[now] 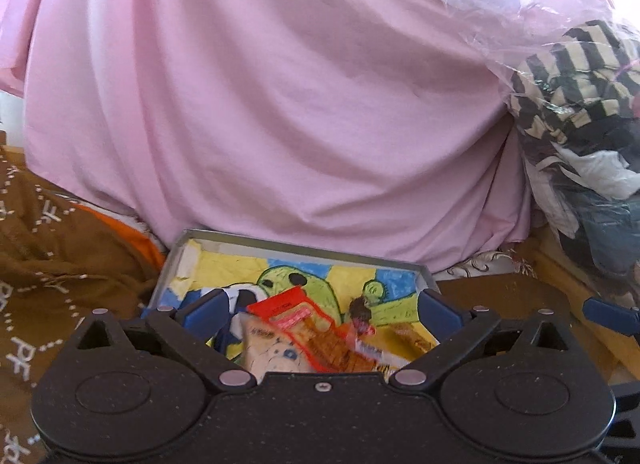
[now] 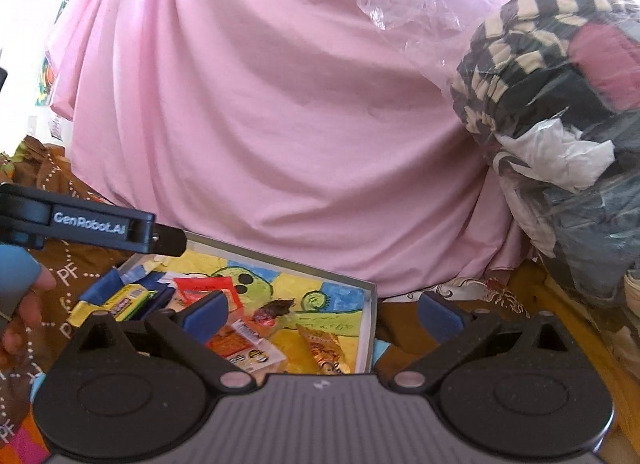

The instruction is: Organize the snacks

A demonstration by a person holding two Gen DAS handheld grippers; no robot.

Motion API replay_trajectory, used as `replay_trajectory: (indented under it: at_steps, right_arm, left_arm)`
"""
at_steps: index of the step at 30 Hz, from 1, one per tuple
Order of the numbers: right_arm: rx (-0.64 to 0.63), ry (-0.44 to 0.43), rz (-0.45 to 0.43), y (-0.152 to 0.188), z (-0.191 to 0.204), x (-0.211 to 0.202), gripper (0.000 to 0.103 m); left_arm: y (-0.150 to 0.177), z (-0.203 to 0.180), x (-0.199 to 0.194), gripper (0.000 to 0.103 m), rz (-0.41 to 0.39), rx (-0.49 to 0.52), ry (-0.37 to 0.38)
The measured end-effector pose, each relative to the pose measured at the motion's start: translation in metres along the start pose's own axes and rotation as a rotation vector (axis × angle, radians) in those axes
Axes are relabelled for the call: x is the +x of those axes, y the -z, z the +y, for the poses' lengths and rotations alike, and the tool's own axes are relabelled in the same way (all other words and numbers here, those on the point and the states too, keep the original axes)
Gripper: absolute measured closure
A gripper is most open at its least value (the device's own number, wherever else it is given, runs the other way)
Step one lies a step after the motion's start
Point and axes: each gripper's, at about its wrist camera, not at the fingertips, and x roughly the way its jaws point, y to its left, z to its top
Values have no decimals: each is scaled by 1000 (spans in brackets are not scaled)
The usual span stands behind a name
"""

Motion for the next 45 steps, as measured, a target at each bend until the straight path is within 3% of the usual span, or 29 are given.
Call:
replay_trajectory:
  at_steps: [8,15,20,31,37,45]
  right_arm:
    - [9,-9,11,14,6,-31,0]
    - [21,-26,14,28,19,-60,0]
    - [50,-33,21,39,30,-74,0]
    - [101,-11,28,66,46,-102,0]
    - [149,9,24,79,47,-115,0]
    - [177,12,50,103,50,-128,0]
  left_arm:
    - [24,8,-41,2,-20,63,-54]
    - [52,20,-67,1,8,36,-112]
    - [70,22,-83,1,18,49,-192]
    - [107,32,-125,1,10,38,-245]
    - [127,38,-143,1,-5,-15,-288]
    - [156,45,-157,1,29,-25,-322]
